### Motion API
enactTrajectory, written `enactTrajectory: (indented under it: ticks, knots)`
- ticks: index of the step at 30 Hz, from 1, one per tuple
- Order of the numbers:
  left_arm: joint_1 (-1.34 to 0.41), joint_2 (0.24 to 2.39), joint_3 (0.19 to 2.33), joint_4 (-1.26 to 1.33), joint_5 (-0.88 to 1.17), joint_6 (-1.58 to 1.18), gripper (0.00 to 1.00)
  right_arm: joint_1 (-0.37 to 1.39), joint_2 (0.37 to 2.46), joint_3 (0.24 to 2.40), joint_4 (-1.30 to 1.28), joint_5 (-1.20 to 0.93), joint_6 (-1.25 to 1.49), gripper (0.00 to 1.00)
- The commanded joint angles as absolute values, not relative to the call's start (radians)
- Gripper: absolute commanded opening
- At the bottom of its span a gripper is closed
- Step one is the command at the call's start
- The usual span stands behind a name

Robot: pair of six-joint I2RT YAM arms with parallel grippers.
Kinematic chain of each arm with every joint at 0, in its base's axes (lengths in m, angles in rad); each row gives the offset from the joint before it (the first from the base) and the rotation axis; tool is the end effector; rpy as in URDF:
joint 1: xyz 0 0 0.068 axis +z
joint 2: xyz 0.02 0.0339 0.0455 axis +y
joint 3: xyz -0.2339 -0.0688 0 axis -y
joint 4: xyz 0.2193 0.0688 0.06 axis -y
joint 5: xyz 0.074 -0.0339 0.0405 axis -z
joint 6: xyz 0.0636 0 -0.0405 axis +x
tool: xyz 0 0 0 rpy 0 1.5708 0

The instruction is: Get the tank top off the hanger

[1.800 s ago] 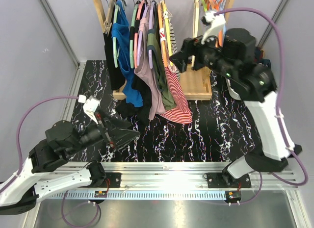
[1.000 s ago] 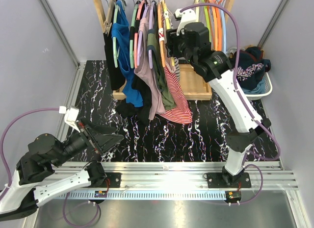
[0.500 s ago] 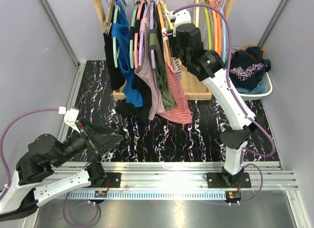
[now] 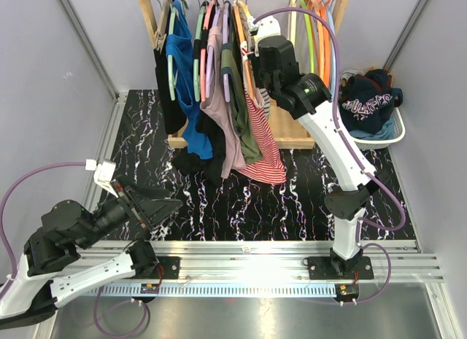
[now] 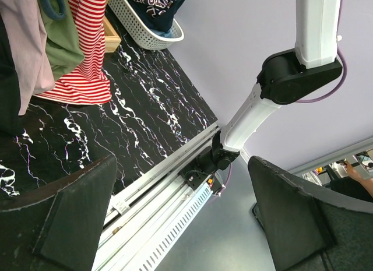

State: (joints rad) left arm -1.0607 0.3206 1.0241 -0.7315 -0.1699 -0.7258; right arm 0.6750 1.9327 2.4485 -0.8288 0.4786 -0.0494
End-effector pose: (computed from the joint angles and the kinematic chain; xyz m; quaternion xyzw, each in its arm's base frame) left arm 0.0402 -0.0498 0.3710 0.0607 0.7142 -0.5031 0.4828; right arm 0.3213 0.2197 0.4524 -0.1480 0.7841 -0.0065 0.6027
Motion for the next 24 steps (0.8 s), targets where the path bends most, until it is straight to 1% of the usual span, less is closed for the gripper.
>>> enactTrajectory:
  ticks: [1, 7, 9, 13, 15, 18, 22, 24]
  knots:
    - [-1.058, 0.318, 1.025, -0.683, -0.198, -0.724, 0.99, 0.678, 1.862, 2.464, -0.657, 0.483, -0.029, 0.00]
    - [-1.058, 0.327, 1.032, -0.684, -0.204, -0.719, 0.99, 0.670, 1.801, 2.392, -0.470, 0.515, -0.028, 0.00]
    - [-1.058, 0.324, 1.032, -0.684, -0.209, -0.719, 0.99, 0.667, 1.789, 2.379, -0.454, 0.523, -0.028, 0.00]
    - [-1.058, 0.318, 1.031, -0.684, -0.219, -0.723, 0.99, 0.666, 1.749, 2.329, -0.457, 0.541, -0.020, 0.00]
    - [-1.058, 0.322, 1.032, -0.686, -0.219, -0.723, 0.99, 0.666, 1.688, 2.275, -0.443, 0.545, -0.012, 0.00]
    - [-1.058, 0.339, 1.039, -0.681, -0.219, -0.715, 0.99, 0.666, 1.594, 2.137, -0.434, 0.529, 0.021, 0.00]
    - [-1.058, 0.377, 1.061, -0.673, -0.218, -0.693, 0.99, 0.666, 1.497, 2.050, -0.486, 0.505, 0.049, 0.00]
    - [-1.058, 0.396, 1.072, -0.670, -0.221, -0.677, 0.99, 0.666, 1.442, 2.026, -0.524, 0.454, 0.058, 0.00]
